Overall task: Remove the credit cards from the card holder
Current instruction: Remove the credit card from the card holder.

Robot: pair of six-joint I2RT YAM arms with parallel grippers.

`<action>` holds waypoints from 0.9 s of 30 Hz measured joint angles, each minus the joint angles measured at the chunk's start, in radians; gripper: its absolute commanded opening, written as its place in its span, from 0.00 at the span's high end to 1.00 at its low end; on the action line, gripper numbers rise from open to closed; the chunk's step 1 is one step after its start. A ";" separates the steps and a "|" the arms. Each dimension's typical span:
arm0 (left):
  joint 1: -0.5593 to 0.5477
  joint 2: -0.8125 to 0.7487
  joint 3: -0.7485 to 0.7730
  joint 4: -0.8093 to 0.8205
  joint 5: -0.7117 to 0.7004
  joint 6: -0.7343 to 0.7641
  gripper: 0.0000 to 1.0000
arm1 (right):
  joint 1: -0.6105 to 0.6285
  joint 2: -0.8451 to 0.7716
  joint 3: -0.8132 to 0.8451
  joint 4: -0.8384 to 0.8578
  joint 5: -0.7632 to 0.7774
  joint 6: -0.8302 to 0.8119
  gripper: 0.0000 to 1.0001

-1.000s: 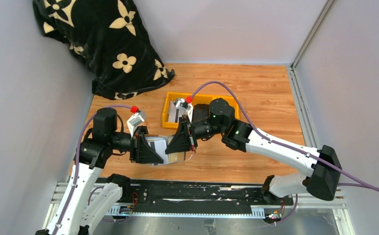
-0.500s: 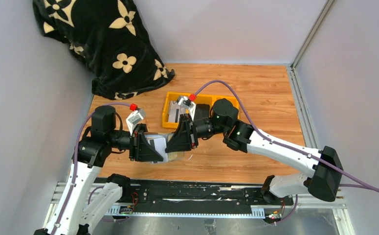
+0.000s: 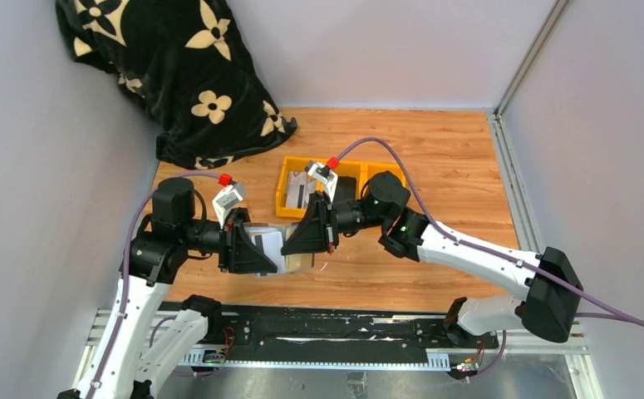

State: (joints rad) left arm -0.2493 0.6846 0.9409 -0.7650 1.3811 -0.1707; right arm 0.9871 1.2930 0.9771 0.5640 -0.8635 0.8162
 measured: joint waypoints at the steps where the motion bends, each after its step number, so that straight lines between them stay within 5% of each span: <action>1: 0.000 0.001 0.002 0.000 0.001 -0.003 0.66 | 0.000 -0.002 -0.004 0.004 0.002 0.002 1.00; 27: -0.001 -0.002 0.046 0.000 0.014 -0.024 0.70 | -0.009 -0.060 -0.029 -0.006 0.019 -0.002 1.00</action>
State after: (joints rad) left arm -0.2504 0.6830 0.9867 -0.7650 1.3949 -0.1951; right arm 0.9783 1.2335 0.9482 0.5579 -0.8440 0.8139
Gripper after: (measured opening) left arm 0.331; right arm 0.004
